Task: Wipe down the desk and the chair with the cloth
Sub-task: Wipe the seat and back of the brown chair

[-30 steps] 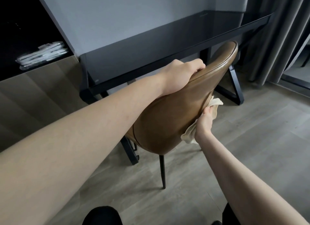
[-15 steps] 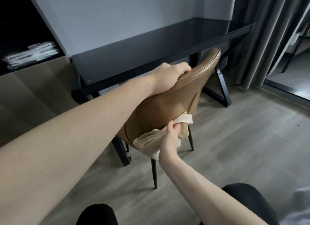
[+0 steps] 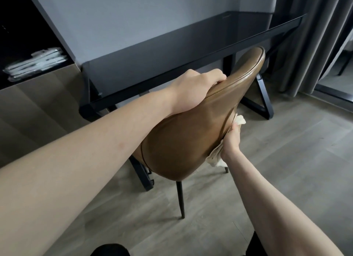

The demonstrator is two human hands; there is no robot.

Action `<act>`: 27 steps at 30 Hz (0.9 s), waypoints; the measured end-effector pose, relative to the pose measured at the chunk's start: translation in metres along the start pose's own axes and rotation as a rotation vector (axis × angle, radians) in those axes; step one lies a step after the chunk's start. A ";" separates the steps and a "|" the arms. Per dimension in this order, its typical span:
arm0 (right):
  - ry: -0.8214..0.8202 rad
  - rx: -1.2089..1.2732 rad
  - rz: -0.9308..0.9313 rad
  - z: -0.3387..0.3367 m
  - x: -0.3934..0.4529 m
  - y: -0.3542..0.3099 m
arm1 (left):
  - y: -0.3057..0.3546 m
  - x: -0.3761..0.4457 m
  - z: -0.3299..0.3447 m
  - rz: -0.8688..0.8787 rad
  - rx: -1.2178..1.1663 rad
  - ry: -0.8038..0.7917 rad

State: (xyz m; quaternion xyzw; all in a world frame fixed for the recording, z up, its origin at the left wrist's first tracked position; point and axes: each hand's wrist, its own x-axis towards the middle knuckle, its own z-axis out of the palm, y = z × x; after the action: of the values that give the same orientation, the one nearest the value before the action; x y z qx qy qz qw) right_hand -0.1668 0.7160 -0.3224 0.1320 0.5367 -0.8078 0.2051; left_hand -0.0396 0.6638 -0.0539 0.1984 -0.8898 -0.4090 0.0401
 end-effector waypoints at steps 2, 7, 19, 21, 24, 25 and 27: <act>0.031 -0.021 0.007 0.000 0.005 0.013 | 0.002 -0.001 0.000 -0.004 -0.001 -0.001; 0.096 -0.019 0.075 0.002 -0.008 0.026 | 0.007 -0.009 0.000 -0.031 0.002 0.001; -0.090 0.214 0.427 0.011 -0.140 0.072 | 0.012 -0.021 0.000 -0.042 0.047 0.014; -0.079 0.239 0.466 0.012 -0.128 0.058 | 0.012 -0.021 0.000 -0.042 0.046 0.014; -0.106 0.261 0.385 0.011 -0.095 0.042 | 0.010 -0.018 0.000 -0.043 0.052 0.012; -0.084 0.250 0.353 0.011 -0.086 0.036 | 0.009 -0.016 0.000 -0.041 0.050 0.011; -0.024 0.249 0.306 0.011 -0.058 0.031 | 0.007 -0.012 0.000 -0.034 0.041 0.006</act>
State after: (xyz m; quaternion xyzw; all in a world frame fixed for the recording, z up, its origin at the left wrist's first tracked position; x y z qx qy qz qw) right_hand -0.1010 0.7065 -0.3188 0.2269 0.4038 -0.8287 0.3141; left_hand -0.0306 0.6725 -0.0481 0.2154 -0.8943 -0.3908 0.0319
